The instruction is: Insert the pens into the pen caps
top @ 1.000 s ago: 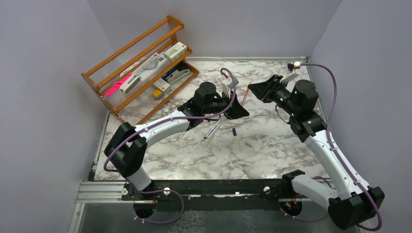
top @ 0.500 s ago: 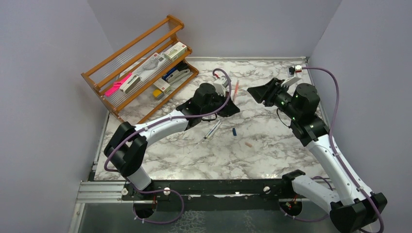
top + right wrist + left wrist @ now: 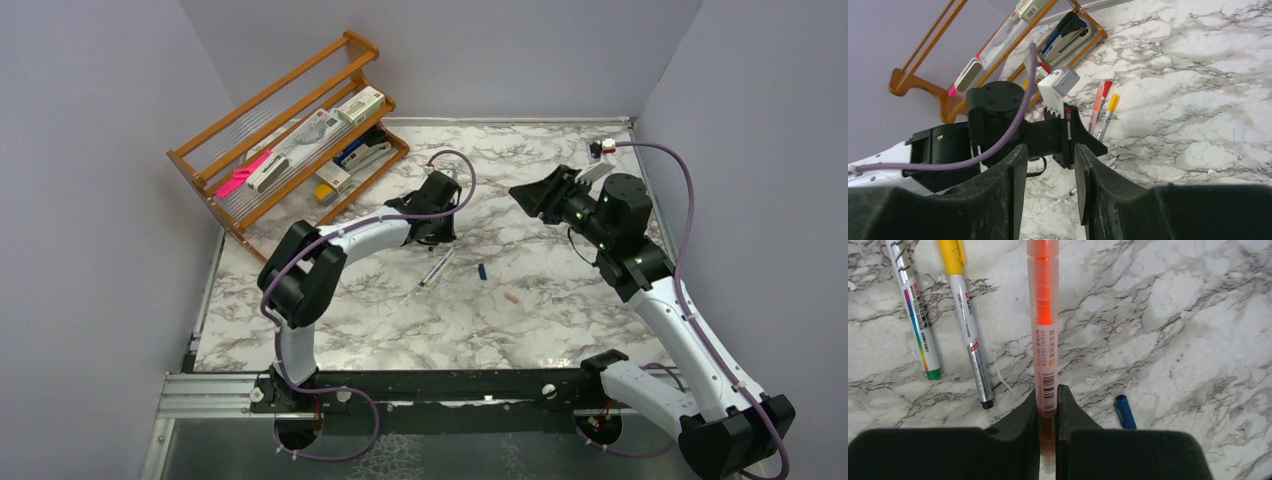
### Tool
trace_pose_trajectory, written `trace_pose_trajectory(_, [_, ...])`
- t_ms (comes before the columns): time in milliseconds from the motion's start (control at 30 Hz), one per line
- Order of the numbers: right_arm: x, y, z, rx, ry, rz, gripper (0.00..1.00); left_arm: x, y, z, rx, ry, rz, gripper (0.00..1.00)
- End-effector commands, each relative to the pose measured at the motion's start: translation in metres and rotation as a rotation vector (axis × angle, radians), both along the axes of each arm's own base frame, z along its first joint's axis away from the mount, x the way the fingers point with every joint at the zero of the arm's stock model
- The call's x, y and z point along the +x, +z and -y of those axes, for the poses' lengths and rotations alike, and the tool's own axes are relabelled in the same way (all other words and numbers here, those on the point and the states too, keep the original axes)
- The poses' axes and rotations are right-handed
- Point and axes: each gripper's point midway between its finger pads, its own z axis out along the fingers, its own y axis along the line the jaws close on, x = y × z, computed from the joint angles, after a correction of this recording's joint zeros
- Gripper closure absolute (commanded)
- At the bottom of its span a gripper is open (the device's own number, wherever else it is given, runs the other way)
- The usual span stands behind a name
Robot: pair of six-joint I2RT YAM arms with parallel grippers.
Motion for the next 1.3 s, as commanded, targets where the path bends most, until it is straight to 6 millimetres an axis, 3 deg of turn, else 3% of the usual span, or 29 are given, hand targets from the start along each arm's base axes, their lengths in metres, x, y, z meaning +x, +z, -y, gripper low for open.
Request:
trace_pose_trajectory(0, [0.002, -0.008, 0.002, -0.028, -0.013, -0.01, 0.61, 0.006, -0.017, -0.009, 0.115, 0.02, -0.075, 0.94])
trace_pose_trajectory(233, [0.003, -0.01, 0.005, -0.042, -0.026, -0.011, 0.62, 0.023, -0.025, -0.028, 0.201, 0.098, -0.097, 0.9])
trace_pose_trajectory(300, [0.004, -0.012, 0.005, -0.045, -0.03, -0.012, 0.63, 0.026, -0.026, -0.033, 0.238, 0.094, -0.092, 0.84])
trace_pose_trajectory(833, [0.006, -0.023, 0.005, -0.052, -0.032, -0.038, 0.65, 0.016, -0.052, -0.031, 0.267, 0.053, -0.18, 0.8])
trace_pose_trajectory(1100, [0.006, -0.026, 0.003, -0.057, -0.021, -0.045, 0.65, 0.022, -0.03, -0.027, 0.24, 0.049, -0.14, 0.78])
trace_pose_trajectory(1267, [0.009, -0.042, 0.004, -0.101, -0.015, -0.101, 0.65, 0.026, 0.0, -0.025, 0.2, 0.061, -0.088, 0.78])
